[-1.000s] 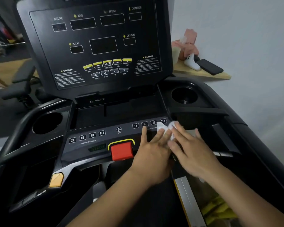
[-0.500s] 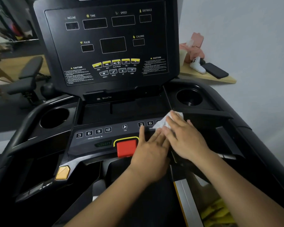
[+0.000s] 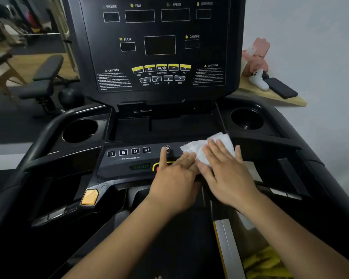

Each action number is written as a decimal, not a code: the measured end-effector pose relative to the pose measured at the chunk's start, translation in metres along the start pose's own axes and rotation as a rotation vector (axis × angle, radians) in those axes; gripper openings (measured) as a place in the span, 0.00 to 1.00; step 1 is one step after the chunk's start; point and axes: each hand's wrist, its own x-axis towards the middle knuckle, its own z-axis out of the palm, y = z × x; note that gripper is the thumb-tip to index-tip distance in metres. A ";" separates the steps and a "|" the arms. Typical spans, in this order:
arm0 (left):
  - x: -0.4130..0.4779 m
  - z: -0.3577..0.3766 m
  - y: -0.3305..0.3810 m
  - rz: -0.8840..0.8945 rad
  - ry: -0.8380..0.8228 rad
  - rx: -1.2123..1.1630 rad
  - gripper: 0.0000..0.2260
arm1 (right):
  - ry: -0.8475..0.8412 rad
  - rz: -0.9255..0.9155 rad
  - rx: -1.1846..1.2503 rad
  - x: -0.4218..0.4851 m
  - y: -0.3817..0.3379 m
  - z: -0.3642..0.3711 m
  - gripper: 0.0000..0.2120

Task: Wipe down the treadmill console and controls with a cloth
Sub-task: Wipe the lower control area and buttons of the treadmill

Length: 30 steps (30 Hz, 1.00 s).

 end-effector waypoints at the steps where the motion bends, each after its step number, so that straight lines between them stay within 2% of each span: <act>1: -0.004 0.003 -0.004 -0.006 0.029 -0.012 0.23 | -0.001 -0.031 -0.011 -0.017 -0.003 0.006 0.35; 4: -0.013 0.007 -0.009 -0.019 0.058 -0.011 0.22 | -0.033 -0.057 -0.042 -0.045 0.002 0.010 0.36; 10: -0.013 -0.003 -0.006 -0.024 -0.002 -0.011 0.27 | -0.003 -0.003 -0.049 0.018 -0.014 -0.010 0.41; 13: -0.021 -0.001 -0.014 -0.041 0.038 -0.033 0.25 | -0.028 -0.072 -0.031 -0.018 -0.029 0.002 0.38; 16: -0.024 0.006 -0.020 -0.056 0.080 -0.037 0.25 | -0.105 -0.101 -0.043 -0.046 -0.026 0.003 0.39; 20: -0.019 0.004 -0.018 -0.040 0.058 0.010 0.23 | -0.049 -0.031 -0.042 0.011 -0.021 -0.010 0.42; 23: -0.020 0.003 -0.023 -0.040 0.062 0.035 0.24 | -0.052 -0.029 -0.012 0.024 -0.035 -0.011 0.39; 27: -0.027 0.002 -0.036 -0.101 0.085 -0.016 0.26 | -0.092 -0.135 -0.043 -0.031 -0.047 0.005 0.36; 30: -0.028 0.003 -0.039 -0.088 0.118 -0.027 0.22 | -0.095 -0.103 -0.067 -0.010 -0.035 0.003 0.37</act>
